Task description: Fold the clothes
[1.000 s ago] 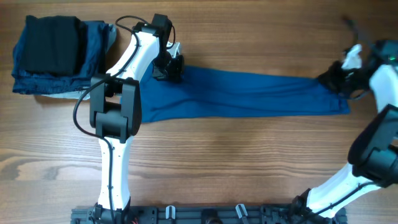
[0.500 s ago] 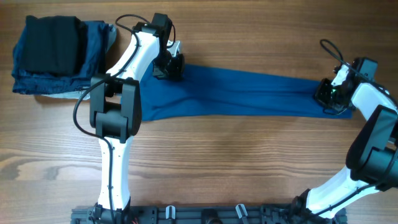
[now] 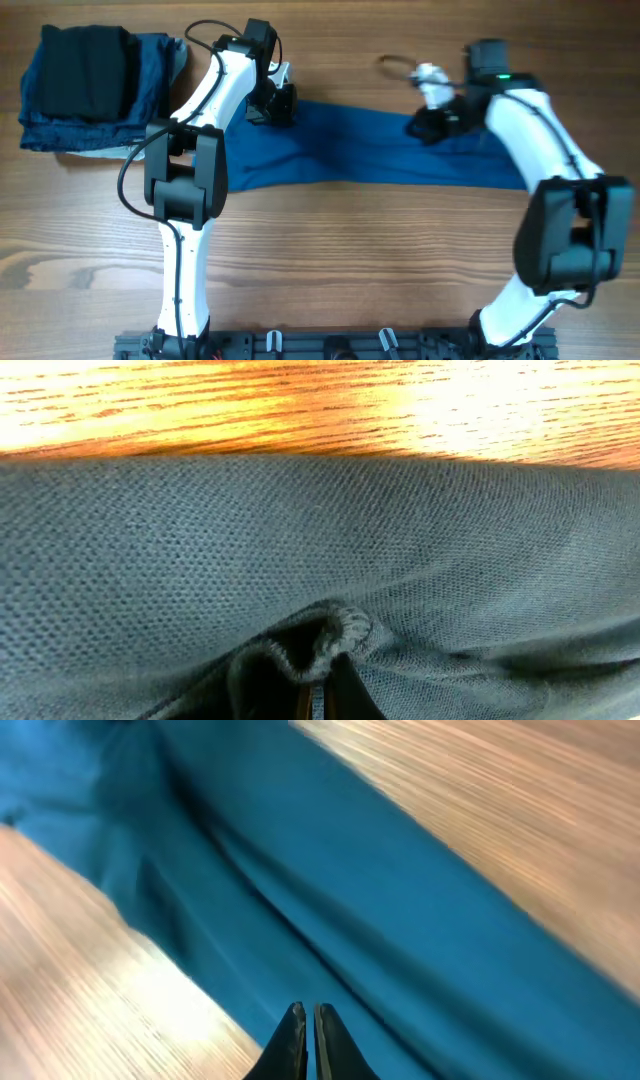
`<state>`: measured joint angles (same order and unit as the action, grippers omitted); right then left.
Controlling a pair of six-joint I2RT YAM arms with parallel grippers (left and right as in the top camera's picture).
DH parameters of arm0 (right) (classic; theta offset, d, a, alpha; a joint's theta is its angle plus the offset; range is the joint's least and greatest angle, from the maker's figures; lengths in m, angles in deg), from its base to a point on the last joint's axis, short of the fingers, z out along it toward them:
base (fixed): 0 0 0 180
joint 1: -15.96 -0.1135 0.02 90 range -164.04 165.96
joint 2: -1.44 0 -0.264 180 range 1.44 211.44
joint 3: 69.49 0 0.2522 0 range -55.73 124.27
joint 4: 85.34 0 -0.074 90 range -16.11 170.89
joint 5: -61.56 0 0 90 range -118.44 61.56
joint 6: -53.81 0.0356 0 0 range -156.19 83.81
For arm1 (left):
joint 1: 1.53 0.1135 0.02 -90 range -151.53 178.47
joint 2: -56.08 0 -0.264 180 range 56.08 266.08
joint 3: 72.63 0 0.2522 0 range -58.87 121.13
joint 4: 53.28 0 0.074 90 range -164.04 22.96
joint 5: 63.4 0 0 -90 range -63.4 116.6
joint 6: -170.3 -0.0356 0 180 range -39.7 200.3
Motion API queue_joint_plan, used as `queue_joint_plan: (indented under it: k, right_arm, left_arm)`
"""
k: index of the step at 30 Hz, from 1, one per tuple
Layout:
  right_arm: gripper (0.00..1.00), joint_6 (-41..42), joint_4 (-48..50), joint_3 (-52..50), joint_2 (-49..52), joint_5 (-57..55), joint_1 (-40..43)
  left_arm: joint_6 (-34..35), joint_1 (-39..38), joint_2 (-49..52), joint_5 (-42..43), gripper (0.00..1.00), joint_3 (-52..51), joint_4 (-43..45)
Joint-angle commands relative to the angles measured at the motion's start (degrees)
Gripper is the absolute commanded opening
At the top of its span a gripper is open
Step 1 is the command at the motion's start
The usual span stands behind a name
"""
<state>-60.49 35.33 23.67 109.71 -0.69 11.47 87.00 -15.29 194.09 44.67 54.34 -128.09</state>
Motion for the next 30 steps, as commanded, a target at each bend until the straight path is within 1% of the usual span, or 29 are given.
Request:
queue_joint_plan:
  k: [1,4,6,9,12,16,21,22,24,25,30]
  right_arm:
    - [0.04,-2.73,6.4,0.37,0.07,-8.92,-7.63]
    - [0.05,-2.97,13.6,0.35,5.03,-8.98,-12.0]
    - [0.04,-4.24,14.32,0.35,7.17,-7.08,-12.26]
    - [0.04,-3.87,14.49,0.35,9.22,-5.62,-12.41]
    - [0.04,-0.94,14.1,0.35,9.62,-4.68,-12.44]
    - [0.04,-1.05,10.82,0.26,10.08,-3.19,-12.44]
    - [0.04,-1.07,11.04,-1.16,10.78,-3.19,-12.44]
    - [0.04,-1.03,11.87,-1.16,10.78,-3.23,-12.44]
    - [0.04,2.86,16.7,-1.16,10.78,-3.3,-12.41]
    - [0.04,3.56,18.51,-1.16,10.78,-3.48,-12.41]
    - [0.05,3.69,19.41,-2.51,10.91,-3.48,-12.44]
  left_arm:
    - [0.13,0.74,1.18,-3.21,0.04,0.59,0.04]
    - [0.13,0.76,1.18,-4.33,0.04,0.59,-0.72]
    - [0.13,0.76,1.18,-5.42,0.04,0.59,-1.05]
    - [0.13,0.76,1.18,-6.03,0.04,0.59,-1.25]
    - [0.15,0.76,1.18,-6.03,0.04,0.59,-1.31]
    - [0.15,0.76,1.18,-6.03,0.04,0.59,-1.33]
    - [0.15,0.76,1.18,-6.01,0.04,0.59,-1.33]
    - [0.15,0.74,1.18,-5.99,0.04,0.59,-1.36]
    - [0.15,0.74,1.18,-5.99,0.04,0.59,-1.36]
    - [0.15,0.74,1.18,-5.99,0.04,0.59,-1.33]
    - [0.15,0.76,1.18,-6.01,0.04,0.59,-1.51]
